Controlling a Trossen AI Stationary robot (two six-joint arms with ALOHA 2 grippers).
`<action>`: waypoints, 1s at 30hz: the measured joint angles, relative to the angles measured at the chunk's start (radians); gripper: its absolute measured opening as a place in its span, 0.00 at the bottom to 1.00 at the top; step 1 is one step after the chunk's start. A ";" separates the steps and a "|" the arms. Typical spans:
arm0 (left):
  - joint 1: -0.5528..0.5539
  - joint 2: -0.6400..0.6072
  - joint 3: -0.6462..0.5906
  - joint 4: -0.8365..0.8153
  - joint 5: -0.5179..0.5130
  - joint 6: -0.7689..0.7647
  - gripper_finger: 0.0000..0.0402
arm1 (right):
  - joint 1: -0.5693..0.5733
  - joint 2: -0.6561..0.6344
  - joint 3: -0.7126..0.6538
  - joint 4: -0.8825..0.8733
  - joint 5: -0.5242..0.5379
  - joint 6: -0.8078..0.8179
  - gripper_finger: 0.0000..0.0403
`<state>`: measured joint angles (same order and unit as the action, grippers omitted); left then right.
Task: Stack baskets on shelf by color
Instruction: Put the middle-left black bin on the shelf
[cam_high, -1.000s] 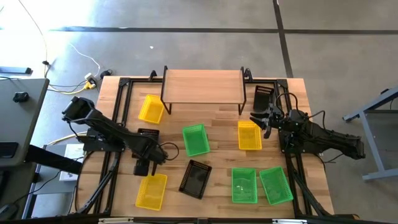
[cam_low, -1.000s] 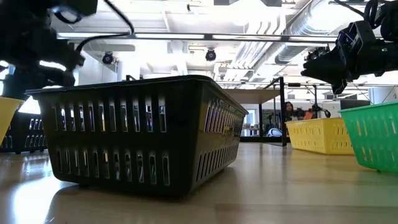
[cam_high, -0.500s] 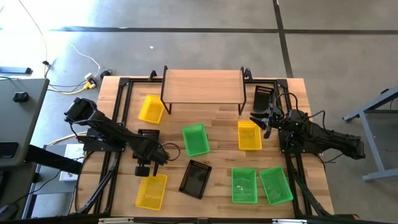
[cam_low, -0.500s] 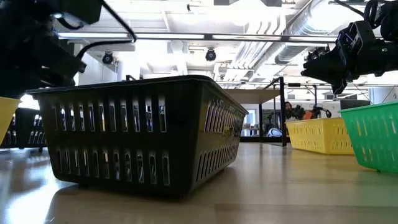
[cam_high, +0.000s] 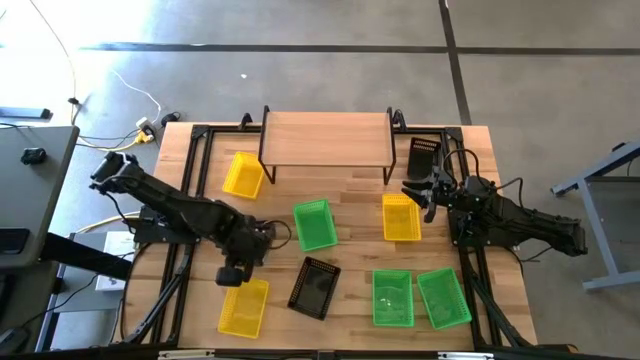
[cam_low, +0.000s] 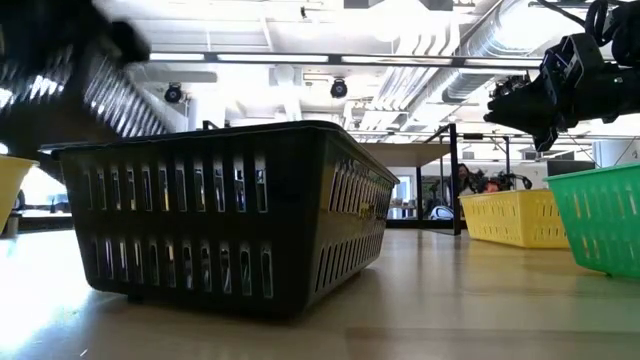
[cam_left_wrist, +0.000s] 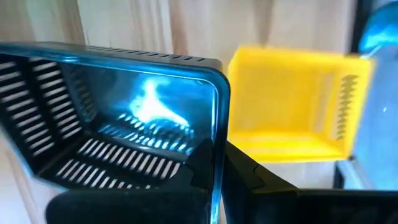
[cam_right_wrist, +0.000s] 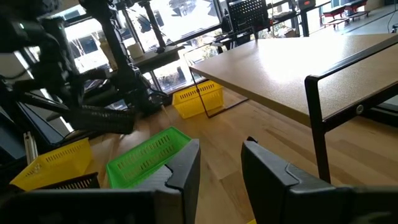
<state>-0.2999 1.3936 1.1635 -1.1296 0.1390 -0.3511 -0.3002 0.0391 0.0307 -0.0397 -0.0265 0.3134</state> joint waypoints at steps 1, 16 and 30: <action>0.004 -0.008 0.023 -0.001 -0.009 0.008 0.01 | 0.000 0.000 0.000 0.000 0.000 0.000 0.26; 0.219 -0.032 0.353 -0.077 -0.548 0.258 0.00 | 0.000 0.000 0.000 0.000 0.000 0.000 0.26; 0.708 0.006 0.412 0.029 -0.607 0.721 0.00 | 0.000 0.000 0.000 0.000 0.000 0.000 0.26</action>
<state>0.4082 1.3995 1.5753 -1.1008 -0.4678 0.3700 -0.3001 0.0387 0.0307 -0.0395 -0.0265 0.3134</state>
